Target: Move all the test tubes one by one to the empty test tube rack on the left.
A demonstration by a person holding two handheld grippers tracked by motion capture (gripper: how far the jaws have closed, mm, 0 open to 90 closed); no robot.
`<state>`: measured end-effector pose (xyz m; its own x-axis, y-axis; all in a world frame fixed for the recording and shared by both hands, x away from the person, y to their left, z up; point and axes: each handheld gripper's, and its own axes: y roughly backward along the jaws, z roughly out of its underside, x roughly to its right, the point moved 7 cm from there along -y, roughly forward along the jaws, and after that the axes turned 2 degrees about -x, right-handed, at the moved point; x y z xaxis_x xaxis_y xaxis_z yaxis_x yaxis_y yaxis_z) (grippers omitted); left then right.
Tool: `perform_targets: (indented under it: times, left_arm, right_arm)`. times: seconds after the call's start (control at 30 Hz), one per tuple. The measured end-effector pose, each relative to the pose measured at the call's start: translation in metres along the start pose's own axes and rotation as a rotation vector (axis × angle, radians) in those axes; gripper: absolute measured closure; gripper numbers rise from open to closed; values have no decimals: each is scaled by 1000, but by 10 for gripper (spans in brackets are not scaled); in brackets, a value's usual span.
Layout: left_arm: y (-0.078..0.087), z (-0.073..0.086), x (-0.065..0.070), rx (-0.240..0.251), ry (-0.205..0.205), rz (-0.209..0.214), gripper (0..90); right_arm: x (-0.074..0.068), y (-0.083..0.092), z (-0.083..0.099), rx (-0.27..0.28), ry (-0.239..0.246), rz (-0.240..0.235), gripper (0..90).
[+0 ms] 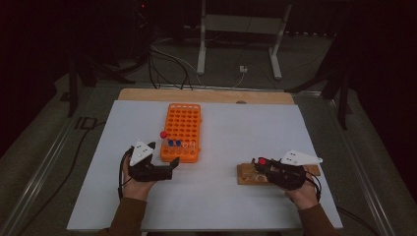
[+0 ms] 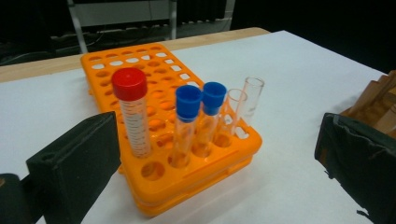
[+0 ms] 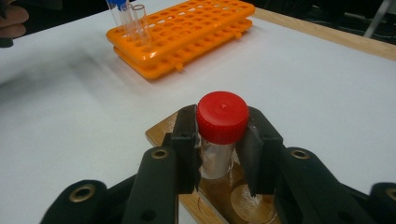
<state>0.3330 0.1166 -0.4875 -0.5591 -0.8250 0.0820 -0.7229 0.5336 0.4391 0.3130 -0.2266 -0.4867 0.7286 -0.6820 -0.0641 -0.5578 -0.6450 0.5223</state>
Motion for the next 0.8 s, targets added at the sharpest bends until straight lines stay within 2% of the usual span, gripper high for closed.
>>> perform_targets:
  times: [0.23, 0.37, 0.8]
  left_arm:
    - [-3, -2, 9, -10, -19, 16, 13]
    - [-5, -4, 13, -9, -38, 9, 30]
    - [-9, -12, 26, -4, -58, 40, 24]
  right_arm:
    - [1, 7, -8, 29, -11, -6, 696]
    - [2, 11, -15, 50, -20, -13, 696]
    - [5, 23, -32, 72, -22, -7, 698]
